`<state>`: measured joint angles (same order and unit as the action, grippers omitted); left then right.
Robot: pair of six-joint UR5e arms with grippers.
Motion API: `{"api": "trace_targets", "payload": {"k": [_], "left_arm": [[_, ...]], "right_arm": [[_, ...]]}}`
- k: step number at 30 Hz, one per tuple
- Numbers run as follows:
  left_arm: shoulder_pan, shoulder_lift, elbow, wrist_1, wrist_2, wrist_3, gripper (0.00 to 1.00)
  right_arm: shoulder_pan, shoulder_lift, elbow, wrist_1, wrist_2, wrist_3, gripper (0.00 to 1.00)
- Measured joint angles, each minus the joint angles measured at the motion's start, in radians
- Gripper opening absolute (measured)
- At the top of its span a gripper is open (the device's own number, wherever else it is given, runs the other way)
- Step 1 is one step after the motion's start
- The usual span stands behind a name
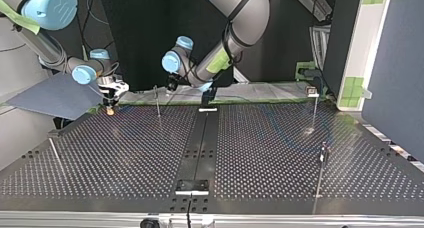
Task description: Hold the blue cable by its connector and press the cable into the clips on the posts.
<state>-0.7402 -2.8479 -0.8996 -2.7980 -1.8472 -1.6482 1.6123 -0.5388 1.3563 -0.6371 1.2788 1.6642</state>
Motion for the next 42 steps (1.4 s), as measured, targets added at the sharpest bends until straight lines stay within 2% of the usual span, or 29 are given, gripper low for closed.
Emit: {"api": "trace_targets", "payload": {"k": [4,11,19,24,30,42], "left_arm": [[-0.013,0.03,-0.03,0.027,0.021,-0.019,1.0],[-0.032,0.07,-0.04,0.043,0.025,-0.016,1.0],[-0.047,0.074,-0.042,0.025,0.02,-0.015,1.0],[-0.052,0.074,-0.064,0.016,0.01,-0.007,1.0],[-0.057,0.074,-0.097,0.041,0.002,-0.005,1.0],[-0.068,0.074,-0.087,0.052,0.001,-0.012,1.0]], "right_arm": [[0.003,0.001,0.0,0.005,-0.003,-0.001,0.0],[0.006,0.002,0.0,0.006,-0.004,0.001,0.0],[0.008,0.002,0.0,0.006,-0.004,0.002,0.0],[0.008,0.003,0.0,0.008,-0.004,0.002,0.0],[0.01,0.004,0.0,0.009,-0.004,0.003,0.0],[0.01,0.004,0.0,0.009,-0.004,0.004,0.0]]}}
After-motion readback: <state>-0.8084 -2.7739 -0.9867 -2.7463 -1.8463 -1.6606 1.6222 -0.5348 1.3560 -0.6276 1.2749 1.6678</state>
